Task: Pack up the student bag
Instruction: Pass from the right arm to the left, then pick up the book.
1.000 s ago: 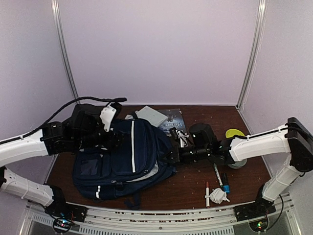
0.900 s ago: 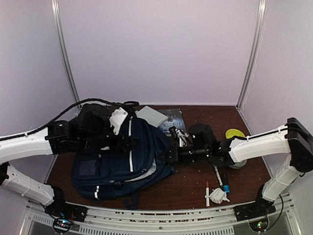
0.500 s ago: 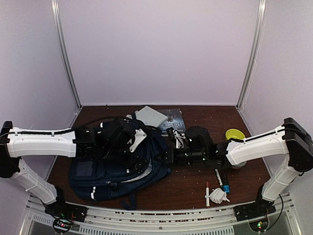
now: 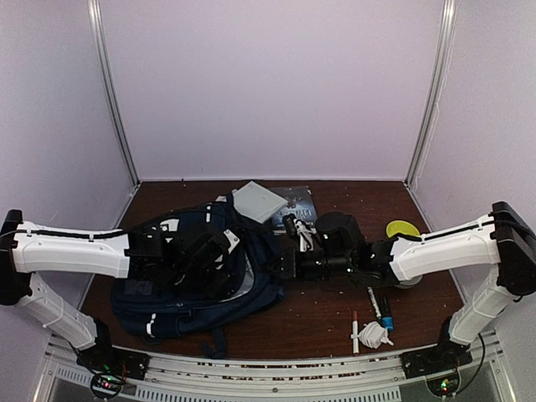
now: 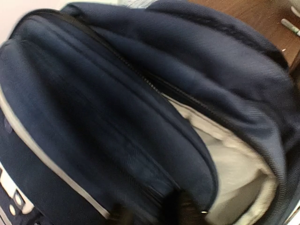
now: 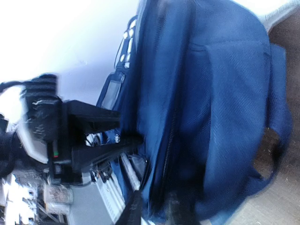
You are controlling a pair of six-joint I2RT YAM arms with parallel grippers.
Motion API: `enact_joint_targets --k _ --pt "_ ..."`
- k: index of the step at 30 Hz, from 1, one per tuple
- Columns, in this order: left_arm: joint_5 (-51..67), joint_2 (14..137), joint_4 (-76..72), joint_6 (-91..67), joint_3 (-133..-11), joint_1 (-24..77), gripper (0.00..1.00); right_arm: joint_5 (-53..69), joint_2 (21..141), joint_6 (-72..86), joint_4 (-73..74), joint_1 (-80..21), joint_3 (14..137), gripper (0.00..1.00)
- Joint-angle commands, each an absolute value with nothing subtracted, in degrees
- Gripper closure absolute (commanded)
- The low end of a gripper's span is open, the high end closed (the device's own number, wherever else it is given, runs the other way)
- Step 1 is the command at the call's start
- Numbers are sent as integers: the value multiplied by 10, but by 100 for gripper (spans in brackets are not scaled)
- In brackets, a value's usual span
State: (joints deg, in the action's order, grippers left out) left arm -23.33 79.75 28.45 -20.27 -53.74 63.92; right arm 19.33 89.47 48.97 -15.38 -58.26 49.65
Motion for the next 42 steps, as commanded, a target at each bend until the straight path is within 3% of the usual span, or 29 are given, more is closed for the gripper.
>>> enact_joint_targets --k 1,5,10,17,22,31,42 --pt "-314 755 353 -209 -512 617 100 205 837 435 -80 -551 538 69" --pt "-378 682 386 -206 -518 610 100 199 807 398 -20 -489 559 52" --pt "-417 600 422 -182 -534 574 100 231 830 452 -66 -388 582 47" --pt "-444 490 424 -149 -540 533 100 279 986 499 -83 -318 718 40" --pt "-448 450 415 -113 -545 510 100 300 1084 479 -23 -308 827 25" --pt "-411 444 397 -56 -553 498 100 325 1238 442 67 -305 979 23" --pt "-374 435 363 -34 -527 469 100 378 1345 469 46 -306 1065 25"
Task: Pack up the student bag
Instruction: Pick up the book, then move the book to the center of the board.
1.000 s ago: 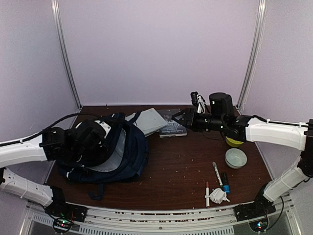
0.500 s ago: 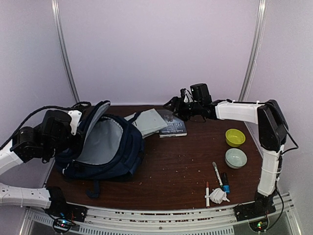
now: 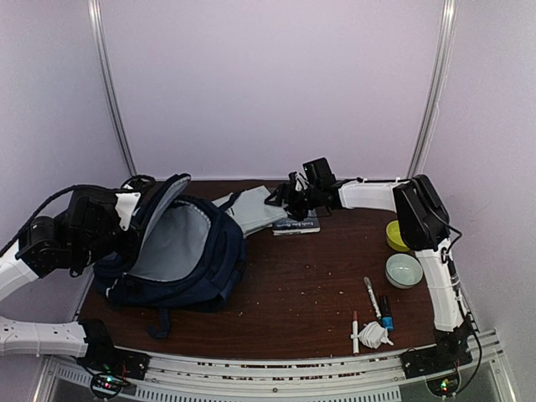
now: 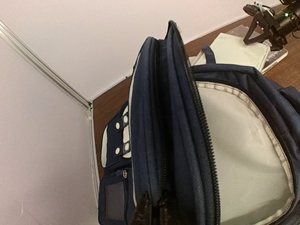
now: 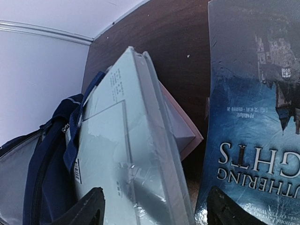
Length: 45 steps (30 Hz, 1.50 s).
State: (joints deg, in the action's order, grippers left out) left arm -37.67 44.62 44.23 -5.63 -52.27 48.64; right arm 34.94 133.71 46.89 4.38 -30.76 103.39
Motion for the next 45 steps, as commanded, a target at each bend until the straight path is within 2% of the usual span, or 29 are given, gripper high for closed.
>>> enact_joint_targets --k 1,5,10,14,19,24,29,34,38,45 --pt "-370 436 359 -32 -525 466 100 378 1347 470 42 -306 1065 25" --pt "-358 449 346 -23 -519 457 100 414 1367 502 5 -306 1070 32" --pt "-355 457 341 -22 -523 453 100 430 1372 531 -15 -304 1070 52" --pt "-350 449 330 -14 -518 452 100 450 1349 563 -70 -303 1035 77" --pt "-355 450 337 -20 -521 451 100 461 1295 597 -161 -292 947 93" --pt "-362 446 334 -21 -517 448 100 466 1213 594 -214 -269 816 97" --pt "-358 449 329 -25 -512 447 100 465 1112 537 -194 -242 659 97" --pt "-346 464 320 -27 -510 446 100 405 1008 435 -92 -244 534 98" --pt "-332 472 308 -30 -503 446 100 402 972 460 -136 -260 440 97" --pt "-300 478 276 -51 -466 446 100 382 952 520 -216 -309 384 92"
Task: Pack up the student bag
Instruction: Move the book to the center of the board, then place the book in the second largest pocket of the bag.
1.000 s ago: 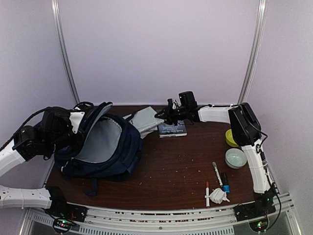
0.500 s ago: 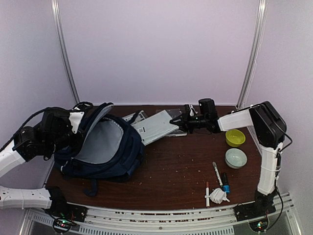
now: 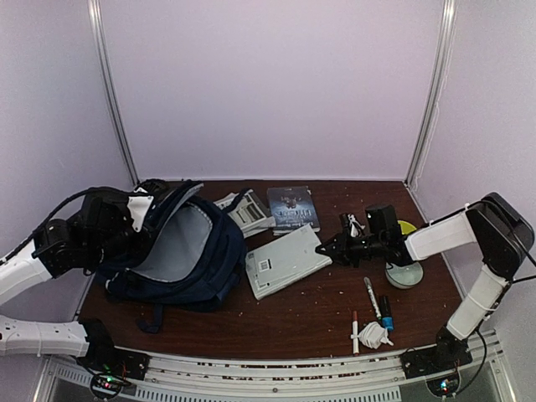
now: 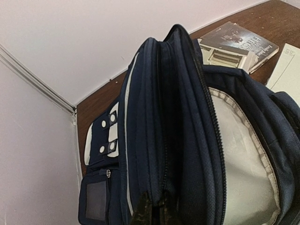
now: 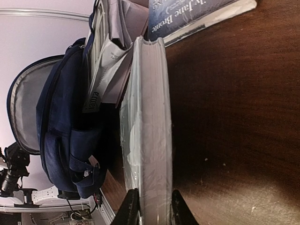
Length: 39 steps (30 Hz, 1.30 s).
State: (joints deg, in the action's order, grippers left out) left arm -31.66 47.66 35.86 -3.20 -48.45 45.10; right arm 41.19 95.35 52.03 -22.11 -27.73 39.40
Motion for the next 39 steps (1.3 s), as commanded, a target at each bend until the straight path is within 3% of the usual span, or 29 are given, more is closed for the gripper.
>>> enact_joint_targets --k 1,20,28,35,39 --pt "-291 476 263 -57 -455 446 100 379 952 520 -215 -316 385 91" --pt "-178 480 128 -130 -339 430 100 442 1063 634 -361 -417 502 66" --pt "-185 451 136 -114 -340 426 100 447 1091 645 -356 -449 560 63" --pt "-187 442 143 -107 -340 425 100 447 1105 628 -308 -460 600 54" --pt "-185 442 135 -107 -340 425 100 466 1106 615 -292 -467 616 57"
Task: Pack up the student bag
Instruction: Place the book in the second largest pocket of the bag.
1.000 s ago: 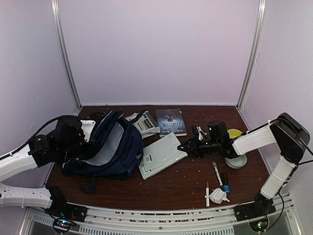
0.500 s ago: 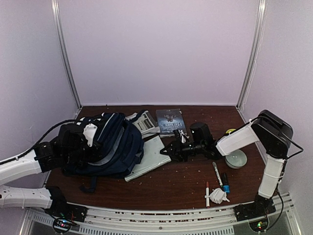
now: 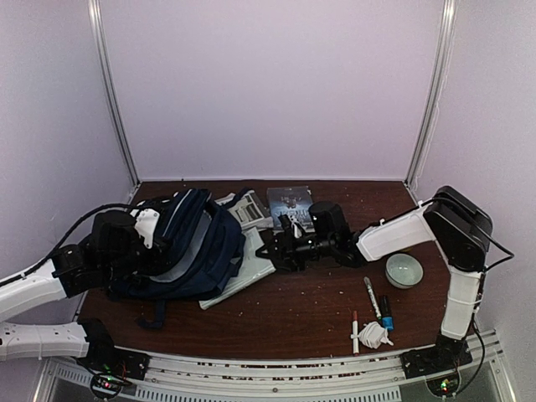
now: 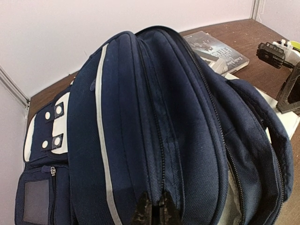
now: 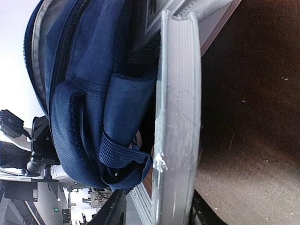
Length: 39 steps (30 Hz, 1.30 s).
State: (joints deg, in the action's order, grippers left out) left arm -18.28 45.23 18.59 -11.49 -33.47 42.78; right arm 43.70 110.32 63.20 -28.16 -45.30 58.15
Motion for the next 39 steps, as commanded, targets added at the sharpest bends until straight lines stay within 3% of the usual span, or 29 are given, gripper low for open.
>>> enact_joint_targets --k 1,7,13,22,27,32,39 --pt "-184 443 135 -105 -341 425 100 473 1108 609 -283 -470 623 62" --pt "-187 434 150 -98 -356 424 100 471 1101 619 -292 -469 615 100" --pt "-223 405 215 -57 -420 424 100 472 1020 630 -308 -425 549 100" --pt "-221 445 235 5 -523 424 100 423 723 451 26 -291 500 100" --pt "-202 460 217 -11 -536 424 100 345 609 446 70 -242 526 100" --pt "-200 469 189 -32 -538 424 100 273 635 514 -31 -335 561 100" --pt "-189 492 145 -48 -545 425 100 193 797 616 -198 -469 595 100"
